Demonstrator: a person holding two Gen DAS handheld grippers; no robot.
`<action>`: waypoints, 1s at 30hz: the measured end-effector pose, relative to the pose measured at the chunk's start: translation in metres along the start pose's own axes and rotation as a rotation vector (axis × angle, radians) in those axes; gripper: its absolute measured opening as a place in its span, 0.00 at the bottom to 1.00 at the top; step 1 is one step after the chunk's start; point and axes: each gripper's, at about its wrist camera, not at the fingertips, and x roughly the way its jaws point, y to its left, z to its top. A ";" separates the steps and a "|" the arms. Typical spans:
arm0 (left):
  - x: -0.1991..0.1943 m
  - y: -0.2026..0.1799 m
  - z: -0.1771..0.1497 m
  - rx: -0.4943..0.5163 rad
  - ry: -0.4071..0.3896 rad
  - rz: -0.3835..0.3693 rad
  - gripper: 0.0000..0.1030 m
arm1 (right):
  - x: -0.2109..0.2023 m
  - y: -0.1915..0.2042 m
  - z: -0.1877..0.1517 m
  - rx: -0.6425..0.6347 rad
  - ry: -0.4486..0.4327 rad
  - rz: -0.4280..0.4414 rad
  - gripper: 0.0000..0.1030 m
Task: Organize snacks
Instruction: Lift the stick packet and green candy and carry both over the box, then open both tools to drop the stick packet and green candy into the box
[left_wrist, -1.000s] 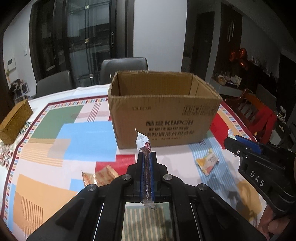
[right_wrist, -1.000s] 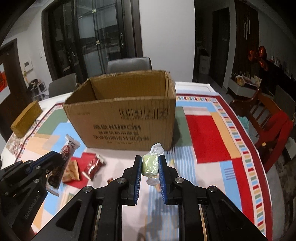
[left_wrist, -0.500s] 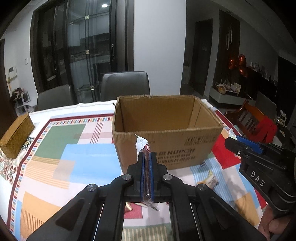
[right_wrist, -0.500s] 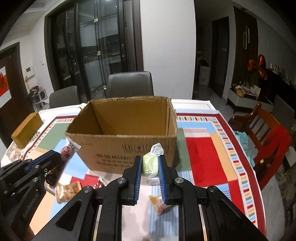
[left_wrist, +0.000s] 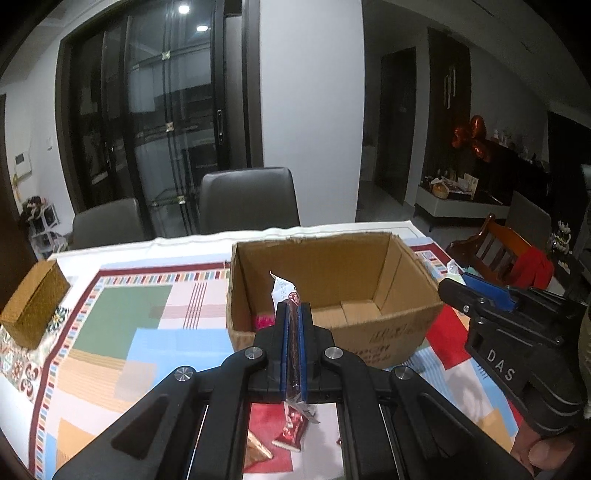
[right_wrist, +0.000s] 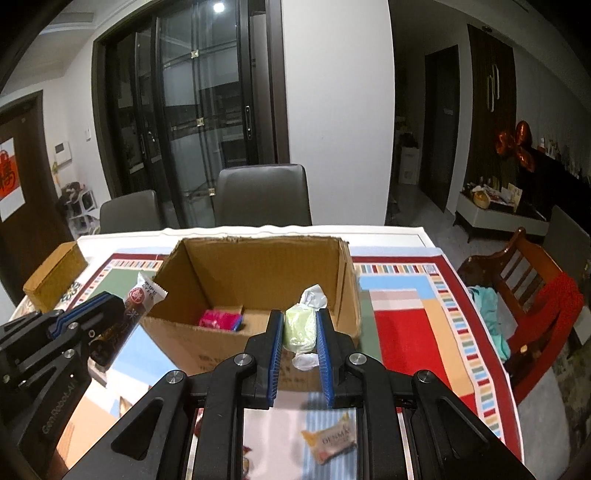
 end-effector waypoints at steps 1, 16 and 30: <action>0.001 0.000 0.003 0.002 -0.002 -0.003 0.06 | 0.001 0.000 0.002 0.000 -0.001 0.000 0.19; 0.023 0.002 0.031 0.022 -0.036 -0.005 0.02 | 0.023 0.008 0.026 -0.005 -0.007 0.009 0.19; 0.051 0.027 0.045 -0.028 -0.017 0.018 0.02 | 0.053 0.014 0.036 -0.020 0.033 0.009 0.19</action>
